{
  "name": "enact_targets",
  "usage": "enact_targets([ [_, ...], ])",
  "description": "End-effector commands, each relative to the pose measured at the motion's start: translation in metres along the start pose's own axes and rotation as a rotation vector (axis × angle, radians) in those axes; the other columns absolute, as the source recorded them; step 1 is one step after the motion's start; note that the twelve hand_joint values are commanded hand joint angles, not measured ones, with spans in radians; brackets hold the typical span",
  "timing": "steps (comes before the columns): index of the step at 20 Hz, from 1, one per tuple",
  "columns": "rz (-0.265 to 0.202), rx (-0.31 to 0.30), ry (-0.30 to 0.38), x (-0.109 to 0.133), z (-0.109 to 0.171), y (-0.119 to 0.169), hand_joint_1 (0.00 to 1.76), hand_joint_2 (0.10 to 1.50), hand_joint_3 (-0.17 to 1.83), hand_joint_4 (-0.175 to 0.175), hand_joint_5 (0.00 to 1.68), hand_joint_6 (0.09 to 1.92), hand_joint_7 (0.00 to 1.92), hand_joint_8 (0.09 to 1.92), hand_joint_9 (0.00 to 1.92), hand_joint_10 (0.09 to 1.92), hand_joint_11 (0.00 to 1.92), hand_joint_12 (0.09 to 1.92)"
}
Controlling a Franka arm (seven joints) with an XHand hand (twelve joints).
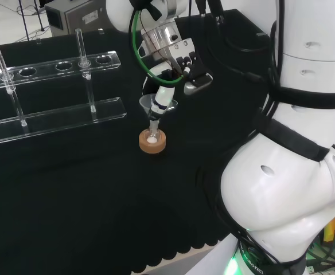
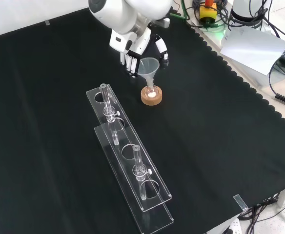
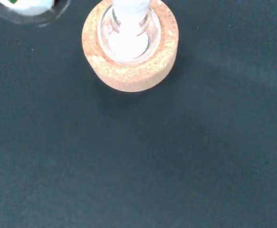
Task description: Remove the funnel from the round-bottom flask.
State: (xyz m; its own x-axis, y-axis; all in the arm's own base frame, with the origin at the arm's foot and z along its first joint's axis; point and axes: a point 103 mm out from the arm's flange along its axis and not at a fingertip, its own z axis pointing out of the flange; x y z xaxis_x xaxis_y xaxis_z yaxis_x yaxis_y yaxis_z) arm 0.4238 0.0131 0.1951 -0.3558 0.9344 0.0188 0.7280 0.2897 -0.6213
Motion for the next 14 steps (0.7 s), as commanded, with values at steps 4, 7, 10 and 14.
enact_targets([
  [4, 0.003, -0.082, -0.128, 0.012, -0.027, -0.021, 0.82, 0.67, 0.56, -0.018, 0.78, 0.69, 0.72, 0.59, 1.18, 0.37, 0.85, 1.13],
  [7, 0.005, -0.087, -0.113, 0.013, -0.036, -0.032, 0.82, 0.67, 0.57, -0.018, 0.79, 0.71, 0.72, 0.6, 1.2, 0.35, 0.87, 1.12],
  [10, 0.008, -0.081, -0.109, 0.015, -0.045, -0.043, 0.82, 0.67, 0.57, -0.019, 0.78, 0.72, 0.72, 0.6, 1.2, 0.34, 0.86, 1.11],
  [14, 0.017, -0.089, -0.112, 0.02, -0.061, -0.06, 0.82, 0.66, 0.58, -0.014, 0.78, 0.73, 0.71, 0.6, 1.19, 0.33, 0.83, 1.13],
])
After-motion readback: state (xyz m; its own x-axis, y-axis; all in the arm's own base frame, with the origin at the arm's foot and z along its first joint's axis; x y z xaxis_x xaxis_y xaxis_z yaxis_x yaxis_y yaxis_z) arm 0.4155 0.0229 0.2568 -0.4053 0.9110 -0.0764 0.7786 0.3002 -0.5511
